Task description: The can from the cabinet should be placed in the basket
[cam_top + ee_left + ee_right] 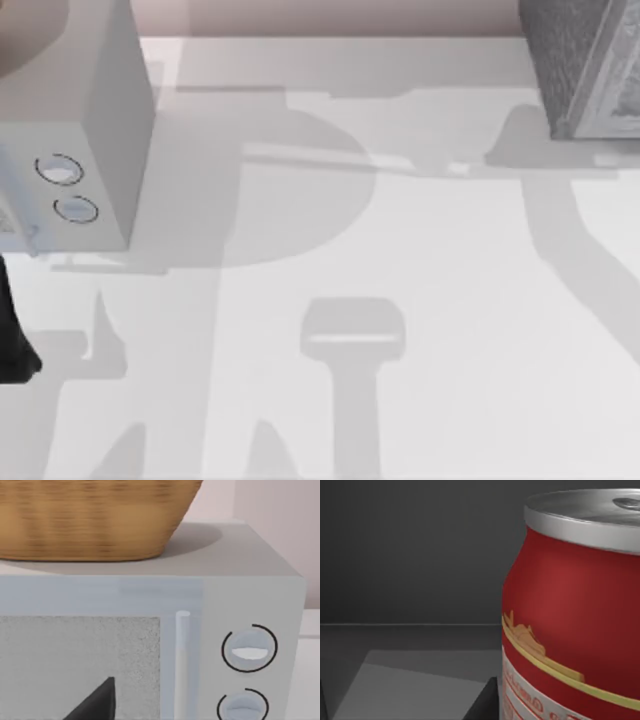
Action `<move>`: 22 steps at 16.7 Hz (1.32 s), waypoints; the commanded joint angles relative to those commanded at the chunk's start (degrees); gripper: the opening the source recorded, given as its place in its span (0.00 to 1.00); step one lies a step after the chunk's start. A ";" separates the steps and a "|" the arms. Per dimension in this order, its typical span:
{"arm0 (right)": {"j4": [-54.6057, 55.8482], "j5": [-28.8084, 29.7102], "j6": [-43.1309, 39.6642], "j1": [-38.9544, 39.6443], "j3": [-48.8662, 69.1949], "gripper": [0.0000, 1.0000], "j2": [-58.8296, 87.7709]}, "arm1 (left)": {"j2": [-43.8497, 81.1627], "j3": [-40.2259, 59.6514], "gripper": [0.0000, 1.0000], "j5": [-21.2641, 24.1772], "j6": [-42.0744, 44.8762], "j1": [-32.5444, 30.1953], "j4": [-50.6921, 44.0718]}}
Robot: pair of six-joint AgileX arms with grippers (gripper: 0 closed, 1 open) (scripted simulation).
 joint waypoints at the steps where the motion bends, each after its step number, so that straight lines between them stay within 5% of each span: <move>1: 0.00 0.00 0.00 0.00 0.00 0.00 0.00 | 0.00 0.00 1.00 0.00 0.00 0.00 0.00; 10: 6.15 -4.95 -0.24 -4.85 -17.17 0.00 -9.89 | 0.00 0.00 1.00 0.00 0.00 0.00 0.00; 22: 33.34 -24.32 -0.30 -23.47 -91.10 0.00 -53.45 | 0.00 0.00 1.00 0.00 0.00 0.00 0.00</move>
